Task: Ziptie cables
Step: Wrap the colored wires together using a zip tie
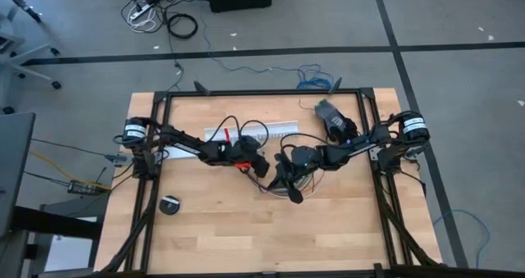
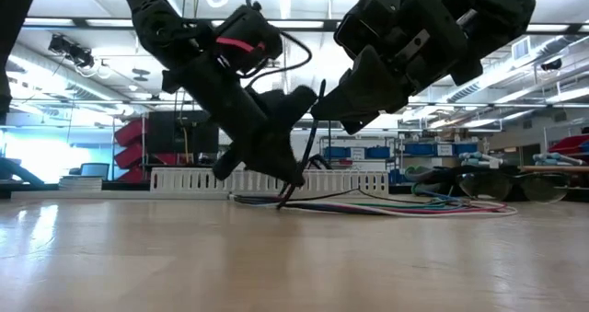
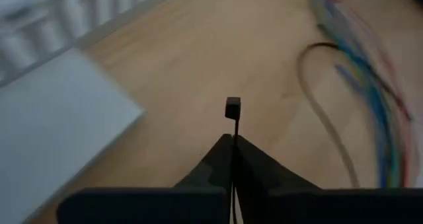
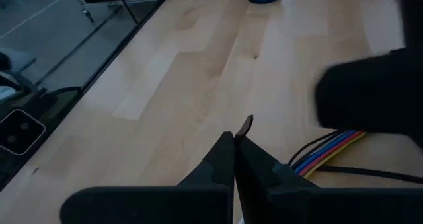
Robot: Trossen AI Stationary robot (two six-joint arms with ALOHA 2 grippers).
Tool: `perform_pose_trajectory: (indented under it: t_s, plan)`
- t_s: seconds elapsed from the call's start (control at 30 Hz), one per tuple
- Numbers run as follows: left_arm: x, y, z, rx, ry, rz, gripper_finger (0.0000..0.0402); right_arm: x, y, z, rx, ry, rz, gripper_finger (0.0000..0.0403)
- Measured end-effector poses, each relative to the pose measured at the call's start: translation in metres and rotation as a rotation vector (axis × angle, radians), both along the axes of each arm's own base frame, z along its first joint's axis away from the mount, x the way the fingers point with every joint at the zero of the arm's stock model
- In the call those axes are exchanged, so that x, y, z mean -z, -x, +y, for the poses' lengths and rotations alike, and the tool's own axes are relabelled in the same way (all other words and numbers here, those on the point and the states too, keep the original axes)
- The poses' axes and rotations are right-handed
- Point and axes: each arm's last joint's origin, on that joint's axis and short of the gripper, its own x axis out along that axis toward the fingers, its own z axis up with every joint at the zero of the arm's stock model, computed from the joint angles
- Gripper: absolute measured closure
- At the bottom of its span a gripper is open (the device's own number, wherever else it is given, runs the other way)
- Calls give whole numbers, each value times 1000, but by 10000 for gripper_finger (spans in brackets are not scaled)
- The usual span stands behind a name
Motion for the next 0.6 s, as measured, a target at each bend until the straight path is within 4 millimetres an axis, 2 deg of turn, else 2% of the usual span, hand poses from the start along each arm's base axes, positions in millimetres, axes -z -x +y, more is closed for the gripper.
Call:
perform_pose_trajectory:
  t_s: [0.27, 0.6]
  plan:
    - [-2, -1, -22, 129, -148, 14, 401, -8, 7, -1, 88, -65, 72, 402]
    - [-36, -3, -48, 269, -402, -123, 401, -13, 10, 9, 75, -213, 117, 402]
